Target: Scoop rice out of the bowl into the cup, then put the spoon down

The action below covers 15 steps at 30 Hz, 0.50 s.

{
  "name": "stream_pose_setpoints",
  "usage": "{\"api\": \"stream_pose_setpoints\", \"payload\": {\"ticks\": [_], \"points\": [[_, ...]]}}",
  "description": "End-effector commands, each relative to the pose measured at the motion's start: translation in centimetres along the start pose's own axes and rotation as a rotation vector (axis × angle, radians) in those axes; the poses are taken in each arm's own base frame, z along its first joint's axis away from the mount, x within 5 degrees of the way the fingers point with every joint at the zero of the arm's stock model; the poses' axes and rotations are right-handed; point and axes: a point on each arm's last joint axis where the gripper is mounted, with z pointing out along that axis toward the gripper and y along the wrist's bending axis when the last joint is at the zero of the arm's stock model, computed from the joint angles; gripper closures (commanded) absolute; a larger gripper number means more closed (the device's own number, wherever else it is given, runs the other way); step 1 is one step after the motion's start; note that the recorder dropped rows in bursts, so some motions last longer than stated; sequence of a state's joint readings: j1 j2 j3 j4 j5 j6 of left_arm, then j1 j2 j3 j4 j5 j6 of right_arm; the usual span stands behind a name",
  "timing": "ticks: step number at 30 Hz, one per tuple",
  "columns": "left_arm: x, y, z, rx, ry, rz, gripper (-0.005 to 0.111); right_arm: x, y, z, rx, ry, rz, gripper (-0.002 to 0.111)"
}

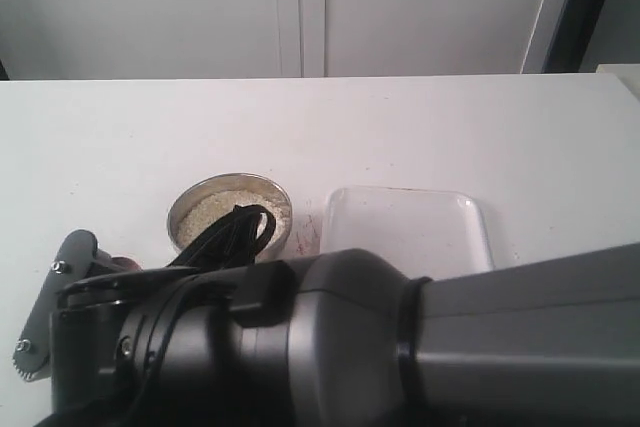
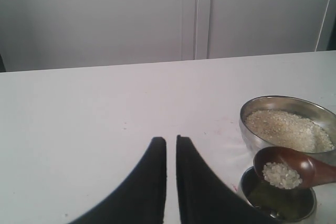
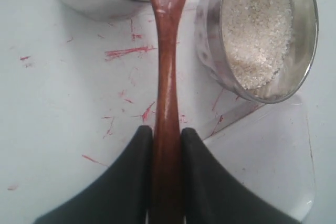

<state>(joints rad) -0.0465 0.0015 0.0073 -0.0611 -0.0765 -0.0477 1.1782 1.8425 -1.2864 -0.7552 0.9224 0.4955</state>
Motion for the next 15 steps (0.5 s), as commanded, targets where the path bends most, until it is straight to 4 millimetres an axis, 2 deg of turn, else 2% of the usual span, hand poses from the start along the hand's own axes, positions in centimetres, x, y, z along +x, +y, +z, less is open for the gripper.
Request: {"api": "stream_pose_setpoints", "payload": {"ticks": [1, 15], "points": [[-0.30, -0.06, -0.02, 0.006, -0.013, -0.008, 0.092, 0.06, -0.38, -0.32, 0.053, 0.021, -0.017, 0.108], [-0.30, -0.06, -0.02, 0.006, -0.013, -0.008, 0.092, 0.04, 0.06, -1.17, 0.133, 0.023, -0.089, 0.108]]}}
